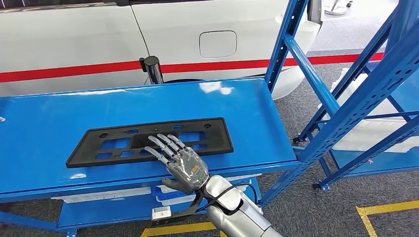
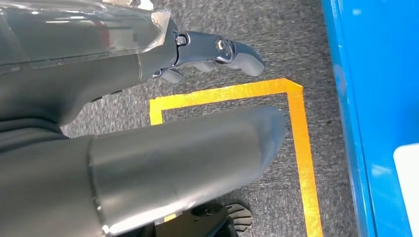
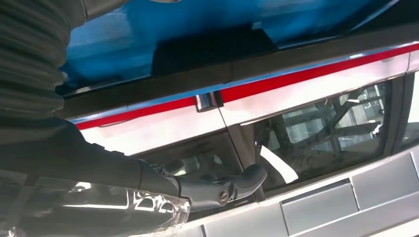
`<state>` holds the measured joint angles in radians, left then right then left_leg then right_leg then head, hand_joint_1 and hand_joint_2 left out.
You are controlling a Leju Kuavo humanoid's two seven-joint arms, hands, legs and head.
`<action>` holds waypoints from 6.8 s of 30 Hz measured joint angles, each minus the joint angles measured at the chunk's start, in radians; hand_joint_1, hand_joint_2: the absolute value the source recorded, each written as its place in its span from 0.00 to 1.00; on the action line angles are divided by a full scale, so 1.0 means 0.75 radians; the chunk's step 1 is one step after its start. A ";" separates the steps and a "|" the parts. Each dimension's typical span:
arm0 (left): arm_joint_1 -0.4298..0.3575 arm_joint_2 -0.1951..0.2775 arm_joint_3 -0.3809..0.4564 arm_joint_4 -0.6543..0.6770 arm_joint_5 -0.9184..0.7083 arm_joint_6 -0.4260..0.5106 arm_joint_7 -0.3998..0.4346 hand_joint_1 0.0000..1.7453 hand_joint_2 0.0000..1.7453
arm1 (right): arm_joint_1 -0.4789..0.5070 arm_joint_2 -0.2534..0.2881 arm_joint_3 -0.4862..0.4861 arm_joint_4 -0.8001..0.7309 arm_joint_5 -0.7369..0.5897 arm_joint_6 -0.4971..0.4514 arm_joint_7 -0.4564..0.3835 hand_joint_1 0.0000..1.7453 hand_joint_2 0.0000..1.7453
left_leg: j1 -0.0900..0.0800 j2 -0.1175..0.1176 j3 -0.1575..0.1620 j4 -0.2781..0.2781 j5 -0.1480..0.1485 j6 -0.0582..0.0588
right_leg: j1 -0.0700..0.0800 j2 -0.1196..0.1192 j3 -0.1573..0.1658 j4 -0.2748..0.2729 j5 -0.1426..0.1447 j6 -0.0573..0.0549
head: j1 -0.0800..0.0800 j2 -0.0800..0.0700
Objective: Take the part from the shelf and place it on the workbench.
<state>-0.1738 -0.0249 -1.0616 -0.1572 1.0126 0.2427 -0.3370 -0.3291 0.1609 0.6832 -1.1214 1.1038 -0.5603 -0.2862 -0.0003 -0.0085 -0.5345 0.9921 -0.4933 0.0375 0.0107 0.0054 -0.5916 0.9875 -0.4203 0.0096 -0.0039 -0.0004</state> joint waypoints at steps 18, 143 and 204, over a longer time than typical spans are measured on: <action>-0.013 0.001 -0.027 0.000 -0.010 0.038 0.020 0.00 0.00 | -0.257 0.150 0.000 0.481 -0.003 -0.142 0.064 0.00 1.00 | 0.003 0.002 0.006 -0.011 0.003 -0.017 | 0.005 0.003 0.000 0.000 -0.004 -0.009 | 0.000 0.000; 0.030 0.012 -0.058 0.001 0.115 0.085 -0.119 0.00 1.00 | -0.017 -0.101 -0.205 -0.638 -1.534 0.423 -0.301 1.00 1.00 | 0.020 0.012 0.025 -0.023 0.015 0.000 | -0.052 -0.006 -0.049 0.172 -0.082 0.069 | 0.006 0.000; 0.031 0.007 -0.032 0.003 0.172 0.076 -0.178 0.00 1.00 | 0.008 -0.133 -0.210 -0.651 -1.413 0.678 -0.338 1.00 1.00 | 0.011 0.028 -0.148 -0.008 0.147 0.003 | -0.031 -0.011 0.015 0.275 -0.128 0.062 | 0.013 0.000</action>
<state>-0.1508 -0.0196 -1.0857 -0.1549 1.1415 0.2998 -0.4703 -0.3231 0.0614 0.5258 -1.6098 0.0438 -0.0519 -0.5395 0.0083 0.0126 -0.6456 0.9858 -0.3833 0.0398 -0.0128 -0.0030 -0.5806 1.1939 -0.5161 0.0558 0.0061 -0.0004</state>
